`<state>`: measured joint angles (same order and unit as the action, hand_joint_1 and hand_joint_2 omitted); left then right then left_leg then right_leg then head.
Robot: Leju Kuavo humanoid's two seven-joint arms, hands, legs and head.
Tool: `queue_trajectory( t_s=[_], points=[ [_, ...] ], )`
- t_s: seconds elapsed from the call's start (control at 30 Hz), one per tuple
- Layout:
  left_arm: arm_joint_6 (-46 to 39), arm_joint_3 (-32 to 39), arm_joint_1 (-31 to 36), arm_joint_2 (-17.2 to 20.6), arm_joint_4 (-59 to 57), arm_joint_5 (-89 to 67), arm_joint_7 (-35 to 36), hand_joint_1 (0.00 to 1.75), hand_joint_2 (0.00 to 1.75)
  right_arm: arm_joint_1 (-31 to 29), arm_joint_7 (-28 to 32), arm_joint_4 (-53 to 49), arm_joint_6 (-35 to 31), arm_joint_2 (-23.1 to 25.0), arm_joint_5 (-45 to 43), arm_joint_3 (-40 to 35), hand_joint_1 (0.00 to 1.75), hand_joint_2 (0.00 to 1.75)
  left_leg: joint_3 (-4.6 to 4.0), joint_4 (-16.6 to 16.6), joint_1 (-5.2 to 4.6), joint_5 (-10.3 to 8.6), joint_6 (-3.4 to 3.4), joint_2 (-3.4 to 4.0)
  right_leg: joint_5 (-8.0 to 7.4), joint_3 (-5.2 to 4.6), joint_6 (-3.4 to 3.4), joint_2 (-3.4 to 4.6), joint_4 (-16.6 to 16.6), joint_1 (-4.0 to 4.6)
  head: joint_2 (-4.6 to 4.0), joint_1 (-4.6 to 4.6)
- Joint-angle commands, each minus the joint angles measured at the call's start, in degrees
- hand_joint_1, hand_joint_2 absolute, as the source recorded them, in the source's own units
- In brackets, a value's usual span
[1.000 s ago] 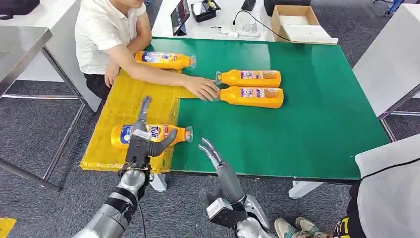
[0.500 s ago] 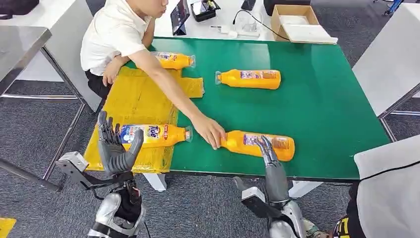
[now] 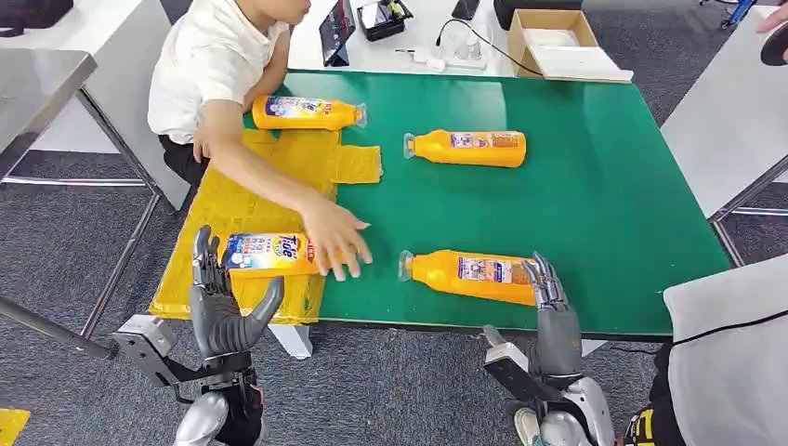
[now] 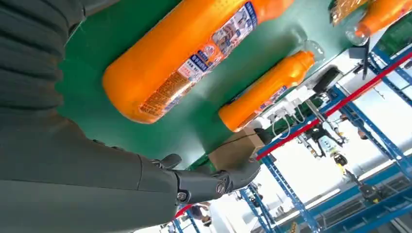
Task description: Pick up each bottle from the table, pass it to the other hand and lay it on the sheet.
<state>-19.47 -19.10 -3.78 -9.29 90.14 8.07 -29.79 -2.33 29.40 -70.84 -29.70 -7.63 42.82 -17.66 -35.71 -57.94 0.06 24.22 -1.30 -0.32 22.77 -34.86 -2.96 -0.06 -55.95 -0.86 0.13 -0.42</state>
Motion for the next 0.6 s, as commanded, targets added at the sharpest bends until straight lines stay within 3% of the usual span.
queue_trajectory(
  t_s=[0.03,0.2,0.23,0.33,0.57,0.6],
  points=[
    [-0.2,-1.3,0.7,2.3,-0.8,0.0,0.2,0.00,1.75,-1.0,-0.2,1.5,0.1,-0.2,0.0,0.8,0.00,1.75,0.20,0.1,0.01,0.07,0.05,0.03,0.07,0.19,0.08,0.01,0.0,0.01,0.00,0.00],
    [-0.2,-1.3,0.7,2.3,-0.8,0.0,0.2,0.00,1.75,-1.0,-0.2,1.5,0.1,-0.2,0.0,0.8,0.00,1.75,0.27,0.0,0.01,0.10,0.08,0.05,0.09,0.25,0.12,0.04,0.0,0.02,0.00,0.00],
    [-1.8,-2.4,0.9,3.2,-1.5,-4.8,0.3,0.00,1.75,-1.8,-3.7,2.7,-0.9,-1.1,5.0,0.3,0.00,1.75,0.37,0.0,0.03,0.16,0.10,0.06,0.15,0.35,0.16,0.04,0.0,0.04,0.00,0.00],
    [-3.8,-3.2,0.1,2.8,-3.3,-11.5,0.0,0.00,1.75,-6.5,-7.8,8.3,0.4,-3.1,9.5,0.4,0.00,1.75,0.20,0.1,-0.02,0.06,0.04,0.08,0.03,0.17,0.08,0.07,0.1,-0.01,0.00,0.00],
    [-3.7,-5.6,0.8,2.0,-5.0,-13.8,-0.4,0.00,1.75,-19.6,-11.2,26.7,5.0,-4.2,15.9,-3.8,0.00,1.75,0.23,0.1,-0.03,0.04,0.02,0.25,-0.05,0.19,0.05,0.17,0.1,-0.02,0.00,0.02],
    [-3.7,-5.7,1.1,1.9,-5.2,-13.9,-0.5,0.00,1.75,-21.0,-11.5,28.1,4.8,-3.8,16.2,-4.1,0.00,1.75,0.56,0.1,-0.02,0.15,0.07,0.35,0.03,0.48,0.14,0.25,0.1,0.00,0.00,0.02]
  ],
)
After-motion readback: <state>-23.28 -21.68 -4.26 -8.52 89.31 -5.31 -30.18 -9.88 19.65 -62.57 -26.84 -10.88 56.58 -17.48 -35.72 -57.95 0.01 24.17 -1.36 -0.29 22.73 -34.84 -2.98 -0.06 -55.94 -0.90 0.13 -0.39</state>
